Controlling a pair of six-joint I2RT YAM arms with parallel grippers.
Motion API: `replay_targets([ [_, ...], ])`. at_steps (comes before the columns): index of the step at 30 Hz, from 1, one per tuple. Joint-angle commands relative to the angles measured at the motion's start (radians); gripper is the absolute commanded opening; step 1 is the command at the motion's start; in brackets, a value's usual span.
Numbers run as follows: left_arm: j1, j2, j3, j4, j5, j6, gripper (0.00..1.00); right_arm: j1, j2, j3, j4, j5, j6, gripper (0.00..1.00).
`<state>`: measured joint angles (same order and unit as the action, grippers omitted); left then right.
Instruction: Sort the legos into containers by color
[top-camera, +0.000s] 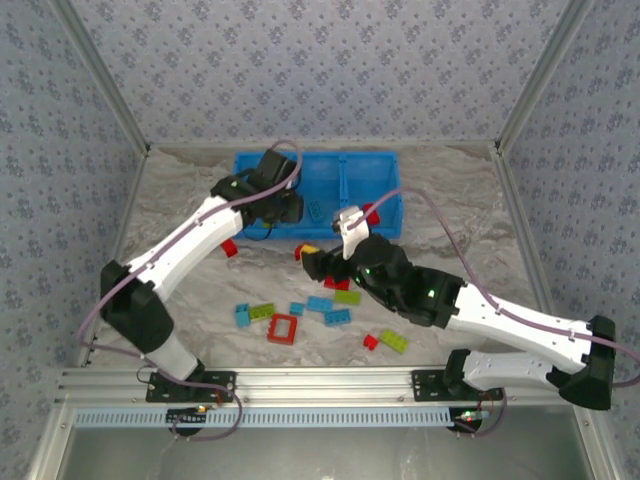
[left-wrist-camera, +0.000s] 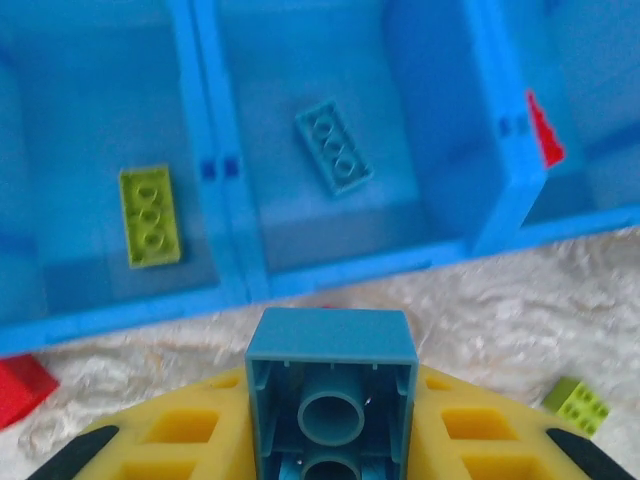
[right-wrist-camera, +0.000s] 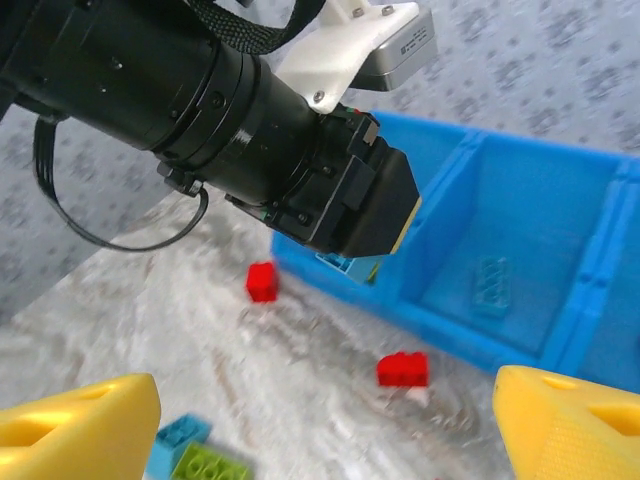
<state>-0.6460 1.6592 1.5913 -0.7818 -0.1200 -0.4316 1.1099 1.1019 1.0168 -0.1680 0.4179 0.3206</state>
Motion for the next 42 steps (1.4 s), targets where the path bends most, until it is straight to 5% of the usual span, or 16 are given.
replay_targets([
  [1, 0.003, 0.142, 0.150, -0.073, 0.013, 0.021, 0.32, -0.032, 0.048, 0.061, -0.008, 0.060, -0.040, 0.89],
  [8, 0.015, 0.466, 0.545, -0.104, 0.002, 0.024, 0.31, -0.070, 0.123, 0.167, -0.038, 0.166, -0.029, 0.89],
  [17, 0.084, 0.697, 0.713, -0.096, 0.151, -0.102, 0.32, -0.102, 0.113, 0.188, -0.052, 0.150, -0.001, 0.89],
  [34, 0.097, 0.725, 0.574, -0.003, 0.289, -0.232, 0.39, -0.110, 0.118, 0.111, -0.065, 0.110, 0.073, 0.89],
  [42, 0.092, 0.664, 0.481, 0.059, 0.304, -0.260, 0.57, -0.110, 0.117, 0.107, -0.083, 0.103, 0.083, 0.89],
])
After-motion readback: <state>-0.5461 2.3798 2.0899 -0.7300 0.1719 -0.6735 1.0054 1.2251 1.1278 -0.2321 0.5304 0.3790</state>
